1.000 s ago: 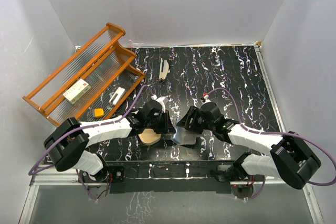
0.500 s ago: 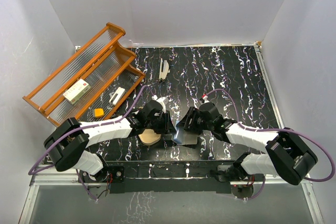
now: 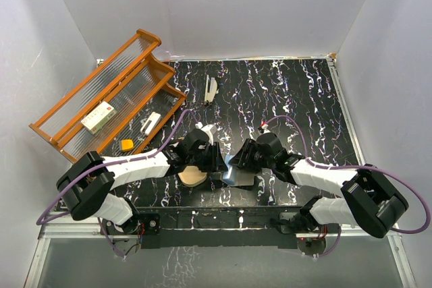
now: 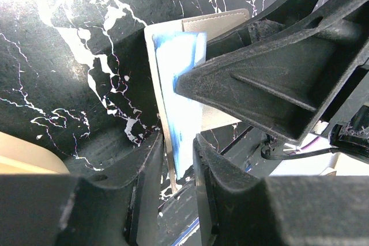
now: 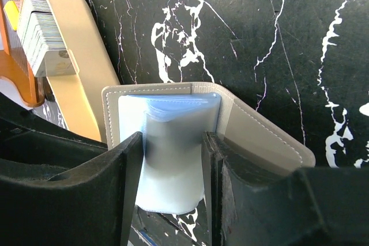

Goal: Put the credit cards into the card holder
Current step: Open the card holder at the center of the board.

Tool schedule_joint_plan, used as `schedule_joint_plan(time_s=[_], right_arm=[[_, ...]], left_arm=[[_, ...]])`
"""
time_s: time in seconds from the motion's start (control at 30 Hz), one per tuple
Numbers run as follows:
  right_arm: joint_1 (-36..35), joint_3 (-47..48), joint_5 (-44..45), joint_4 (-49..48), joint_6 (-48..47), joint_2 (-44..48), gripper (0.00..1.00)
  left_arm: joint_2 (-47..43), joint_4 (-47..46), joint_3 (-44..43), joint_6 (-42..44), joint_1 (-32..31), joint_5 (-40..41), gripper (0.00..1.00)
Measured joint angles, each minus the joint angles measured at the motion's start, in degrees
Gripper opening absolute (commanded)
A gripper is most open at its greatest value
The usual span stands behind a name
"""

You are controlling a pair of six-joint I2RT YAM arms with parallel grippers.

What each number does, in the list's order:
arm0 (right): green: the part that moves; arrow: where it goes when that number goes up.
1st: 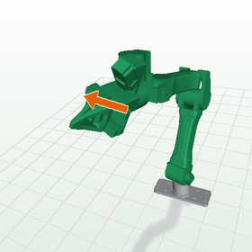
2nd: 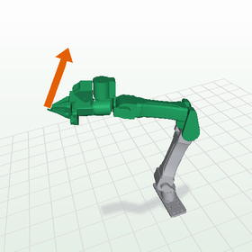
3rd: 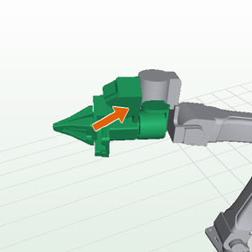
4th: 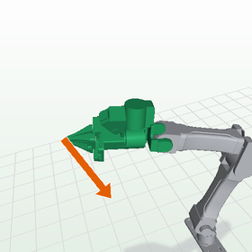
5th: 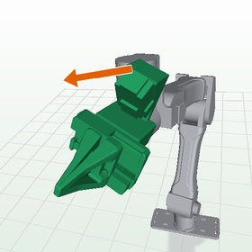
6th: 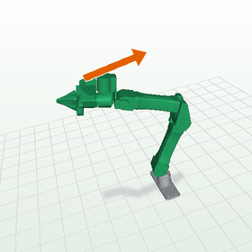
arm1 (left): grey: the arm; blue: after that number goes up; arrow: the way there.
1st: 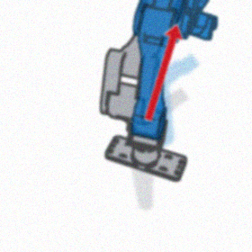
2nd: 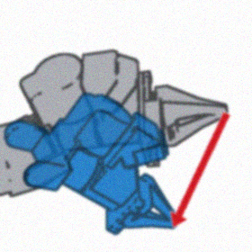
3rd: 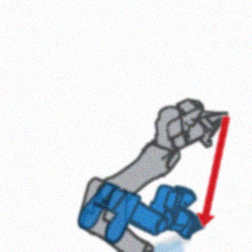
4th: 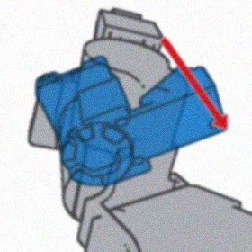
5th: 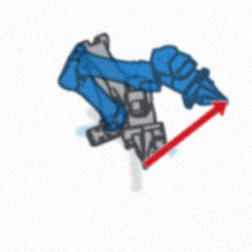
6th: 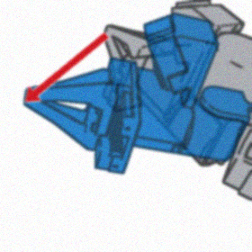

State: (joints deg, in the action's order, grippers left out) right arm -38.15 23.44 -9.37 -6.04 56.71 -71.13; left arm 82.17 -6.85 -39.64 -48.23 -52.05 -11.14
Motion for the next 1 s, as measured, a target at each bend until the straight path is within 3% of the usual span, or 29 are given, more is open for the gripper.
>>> schedule_joint_plan(time_s=[0.53, 0.8, 1.0], right_arm=[[0.0, -0.8, 1.3, 1.1, -0.8, 1.0, 0.39], [0.0, -0.7, 3.3, 4.9, -2.0, 2.1, 0.41], [0.0, 3.6, 10.2, 19.9, -5.0, 9.5, 0.47]], left_arm=[[1.5, -0.5, 0.0, 0.0, -0.2, 0.2, 0.27], [2.2, -0.4, 0.0, 0.2, -0.5, 1.0, 0.00], [1.5, -0.3, 0.0, 0.2, -0.6, 1.4, 0.00]])
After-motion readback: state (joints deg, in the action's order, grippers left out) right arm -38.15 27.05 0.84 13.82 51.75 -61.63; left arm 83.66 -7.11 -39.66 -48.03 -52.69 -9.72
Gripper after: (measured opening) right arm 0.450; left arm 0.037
